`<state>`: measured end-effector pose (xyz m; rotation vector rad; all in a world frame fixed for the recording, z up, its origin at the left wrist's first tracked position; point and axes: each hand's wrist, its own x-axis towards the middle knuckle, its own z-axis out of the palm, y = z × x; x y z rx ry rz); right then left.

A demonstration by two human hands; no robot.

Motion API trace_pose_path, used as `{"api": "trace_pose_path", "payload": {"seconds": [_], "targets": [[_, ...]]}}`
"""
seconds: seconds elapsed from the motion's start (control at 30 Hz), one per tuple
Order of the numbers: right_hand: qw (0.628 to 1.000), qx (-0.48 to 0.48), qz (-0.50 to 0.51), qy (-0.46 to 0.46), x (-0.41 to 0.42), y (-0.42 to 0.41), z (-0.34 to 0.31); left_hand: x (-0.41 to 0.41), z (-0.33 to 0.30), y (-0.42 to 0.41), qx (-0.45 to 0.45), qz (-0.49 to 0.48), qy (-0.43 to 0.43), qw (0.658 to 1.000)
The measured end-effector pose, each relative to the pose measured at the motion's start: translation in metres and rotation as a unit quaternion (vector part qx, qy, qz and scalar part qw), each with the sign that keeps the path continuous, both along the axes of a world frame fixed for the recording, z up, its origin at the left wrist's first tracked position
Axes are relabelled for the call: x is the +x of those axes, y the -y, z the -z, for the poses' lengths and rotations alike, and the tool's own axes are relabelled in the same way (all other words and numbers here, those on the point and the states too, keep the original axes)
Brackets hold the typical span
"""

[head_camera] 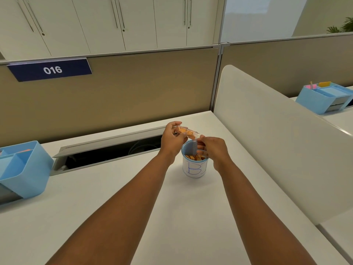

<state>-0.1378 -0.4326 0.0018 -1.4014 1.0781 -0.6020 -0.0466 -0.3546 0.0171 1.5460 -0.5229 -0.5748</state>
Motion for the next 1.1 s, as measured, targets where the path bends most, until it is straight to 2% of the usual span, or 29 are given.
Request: {"api": "trace_pose_path", "payload": {"seconds": [0.1, 0.23, 0.43, 0.53, 0.67, 0.97, 1.1], "targets": [[0.995, 0.082, 0.005, 0.059, 0.002, -0.002, -0.002, 0.003, -0.002, -0.004, -0.021, -0.008, -0.036, 0.999], [0.982, 0.141, -0.026, 0.121, 0.001, -0.005, -0.003, 0.003, -0.002, -0.007, -0.034, 0.002, -0.046, 0.998], [0.975, 0.173, -0.065, 0.125, 0.006, -0.004, -0.005, 0.004, -0.002, -0.008, -0.023, 0.008, -0.033, 0.999], [0.979, 0.156, -0.076, 0.106, 0.008, -0.004, -0.002, 0.004, -0.002, -0.007, -0.018, 0.008, -0.028, 0.999], [0.992, 0.081, -0.088, 0.04, 0.01, -0.002, -0.001, 0.004, -0.001, -0.007, -0.016, 0.002, -0.035, 0.999], [0.993, 0.048, -0.102, 0.02, 0.008, 0.003, 0.001, 0.004, 0.0, -0.006, 0.001, 0.001, -0.018, 1.0], [0.995, -0.006, -0.095, -0.005, 0.003, 0.007, 0.0, 0.005, -0.001, -0.006, 0.006, -0.005, -0.005, 1.0]]}}
